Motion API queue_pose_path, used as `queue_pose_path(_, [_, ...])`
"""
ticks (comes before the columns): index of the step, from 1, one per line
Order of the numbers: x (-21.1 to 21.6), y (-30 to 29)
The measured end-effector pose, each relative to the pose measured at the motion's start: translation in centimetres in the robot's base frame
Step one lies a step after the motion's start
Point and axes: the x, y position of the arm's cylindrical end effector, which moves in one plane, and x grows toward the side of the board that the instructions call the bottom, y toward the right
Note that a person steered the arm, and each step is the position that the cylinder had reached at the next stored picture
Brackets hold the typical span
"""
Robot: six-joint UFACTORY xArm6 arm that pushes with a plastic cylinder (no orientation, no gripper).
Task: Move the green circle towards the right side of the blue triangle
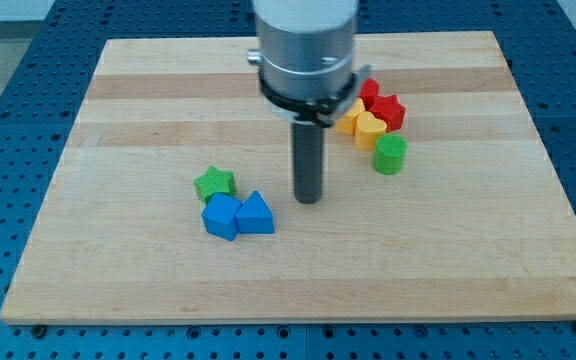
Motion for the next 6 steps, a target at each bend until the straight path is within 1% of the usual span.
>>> queue_pose_path(1, [0.0, 5.4])
queue_pose_path(2, [-1.2, 9.8])
queue_pose_path(3, [-3.6, 12.3])
queue_pose_path(4, [-6.2, 12.6])
queue_pose_path(5, [-7.2, 12.3])
queue_pose_path(6, [-7.0, 11.2])
